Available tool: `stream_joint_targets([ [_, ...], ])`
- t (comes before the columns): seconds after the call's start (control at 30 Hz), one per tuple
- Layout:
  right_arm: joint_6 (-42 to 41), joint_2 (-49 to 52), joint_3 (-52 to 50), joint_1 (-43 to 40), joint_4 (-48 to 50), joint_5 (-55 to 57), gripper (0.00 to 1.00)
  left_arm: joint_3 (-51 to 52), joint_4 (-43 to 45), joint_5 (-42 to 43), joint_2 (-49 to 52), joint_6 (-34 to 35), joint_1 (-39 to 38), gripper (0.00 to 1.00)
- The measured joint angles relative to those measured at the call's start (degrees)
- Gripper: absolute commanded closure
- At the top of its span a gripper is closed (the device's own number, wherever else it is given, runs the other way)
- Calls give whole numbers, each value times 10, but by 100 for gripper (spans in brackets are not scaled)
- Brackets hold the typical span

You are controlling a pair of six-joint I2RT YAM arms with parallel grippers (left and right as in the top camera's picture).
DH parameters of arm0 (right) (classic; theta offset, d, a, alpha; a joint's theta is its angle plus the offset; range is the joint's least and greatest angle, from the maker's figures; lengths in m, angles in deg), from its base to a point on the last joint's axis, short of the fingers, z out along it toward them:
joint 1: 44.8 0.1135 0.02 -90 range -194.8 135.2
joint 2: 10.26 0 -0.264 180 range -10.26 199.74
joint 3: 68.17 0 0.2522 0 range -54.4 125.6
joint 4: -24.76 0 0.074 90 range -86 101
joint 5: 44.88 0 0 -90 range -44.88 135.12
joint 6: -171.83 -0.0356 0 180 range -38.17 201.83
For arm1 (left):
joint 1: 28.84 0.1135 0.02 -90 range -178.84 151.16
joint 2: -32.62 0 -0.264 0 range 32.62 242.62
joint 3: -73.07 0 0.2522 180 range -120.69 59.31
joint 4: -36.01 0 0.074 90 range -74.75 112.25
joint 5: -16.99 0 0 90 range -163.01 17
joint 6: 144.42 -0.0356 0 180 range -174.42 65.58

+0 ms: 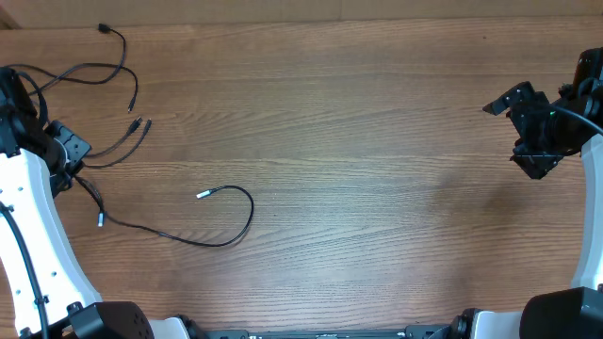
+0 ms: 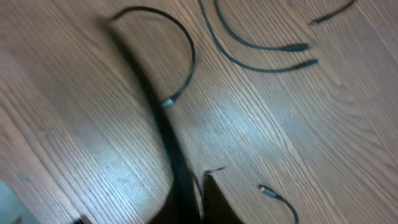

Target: Untangle cables

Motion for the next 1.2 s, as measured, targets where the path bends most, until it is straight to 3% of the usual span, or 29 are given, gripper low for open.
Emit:
stream_joint_targets([
  [0.03, 0, 0, 0, 0, 0, 0, 0, 0, 0, -4, 0, 1, 0, 62],
  [0.13, 0, 0, 0, 0, 0, 0, 0, 0, 0, -17, 0, 8, 0, 51],
  [0.2, 0, 0, 0, 0, 0, 0, 0, 0, 0, -22, 0, 7, 0, 36],
  [0.63, 0, 0, 0, 0, 0, 0, 0, 0, -2, -1, 0, 15, 0, 32],
  [1.1, 0, 0, 0, 0, 0, 0, 0, -20, -3, 16, -15, 14, 0, 41],
  [1.2, 0, 0, 0, 0, 0, 0, 0, -20, -3, 22, -40, 12, 0, 38],
])
